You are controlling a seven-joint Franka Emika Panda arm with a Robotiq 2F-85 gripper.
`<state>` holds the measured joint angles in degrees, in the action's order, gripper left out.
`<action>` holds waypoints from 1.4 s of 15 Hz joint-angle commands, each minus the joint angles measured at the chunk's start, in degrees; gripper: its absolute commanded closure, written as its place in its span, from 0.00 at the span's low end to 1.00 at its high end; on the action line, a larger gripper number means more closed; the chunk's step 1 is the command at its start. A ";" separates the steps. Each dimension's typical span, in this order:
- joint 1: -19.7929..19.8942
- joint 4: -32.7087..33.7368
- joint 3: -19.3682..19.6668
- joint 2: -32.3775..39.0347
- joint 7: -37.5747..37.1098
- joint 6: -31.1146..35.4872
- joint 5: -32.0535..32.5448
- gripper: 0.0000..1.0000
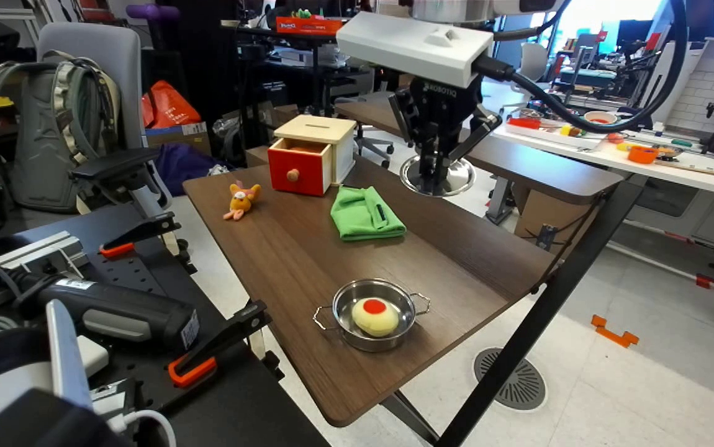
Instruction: Remove the silver lid from the silver pot.
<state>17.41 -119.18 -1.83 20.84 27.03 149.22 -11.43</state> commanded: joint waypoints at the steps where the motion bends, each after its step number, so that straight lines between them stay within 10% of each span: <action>1: -1.63 6.59 1.81 6.27 -4.45 -1.38 1.47 0.95; 19: -5.93 16.96 7.37 22.92 -15.52 -6.16 12.41 0.95; 20: -5.88 16.94 7.34 22.69 -15.39 -7.18 12.41 0.87; 21: -5.87 16.84 7.32 22.30 -15.23 -8.64 12.46 0.55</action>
<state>12.29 -103.90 4.63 42.73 13.51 144.84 -0.92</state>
